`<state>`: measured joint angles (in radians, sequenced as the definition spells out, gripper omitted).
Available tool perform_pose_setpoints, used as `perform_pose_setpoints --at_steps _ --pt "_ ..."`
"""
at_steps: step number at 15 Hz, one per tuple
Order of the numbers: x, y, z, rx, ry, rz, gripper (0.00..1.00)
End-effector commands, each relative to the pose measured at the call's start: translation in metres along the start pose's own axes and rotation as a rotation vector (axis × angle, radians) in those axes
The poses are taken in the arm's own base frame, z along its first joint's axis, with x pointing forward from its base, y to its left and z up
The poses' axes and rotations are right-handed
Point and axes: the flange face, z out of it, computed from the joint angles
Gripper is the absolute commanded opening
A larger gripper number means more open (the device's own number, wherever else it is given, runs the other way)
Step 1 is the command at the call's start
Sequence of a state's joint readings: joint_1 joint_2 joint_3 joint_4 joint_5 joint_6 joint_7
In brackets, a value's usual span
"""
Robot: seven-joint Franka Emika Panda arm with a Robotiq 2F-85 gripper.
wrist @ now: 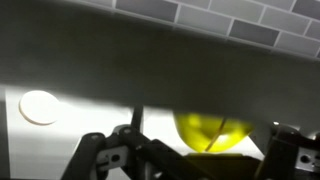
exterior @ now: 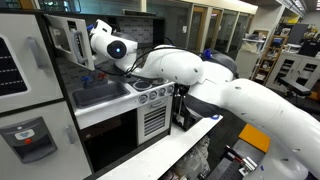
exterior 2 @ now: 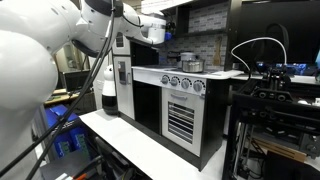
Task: Open the oven door and remove the yellow object.
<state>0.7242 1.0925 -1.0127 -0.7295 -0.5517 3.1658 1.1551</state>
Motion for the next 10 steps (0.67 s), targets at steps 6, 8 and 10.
perform_pose_setpoints --at_steps 6,8,10 --pt "-0.0077 -0.0043 -0.0037 -0.023 -0.044 0.009 1.00" --pt "-0.0089 -0.0031 -0.0039 -0.026 -0.049 0.010 1.00" --pt "-0.0100 -0.0021 -0.0043 -0.028 -0.054 0.010 1.00"
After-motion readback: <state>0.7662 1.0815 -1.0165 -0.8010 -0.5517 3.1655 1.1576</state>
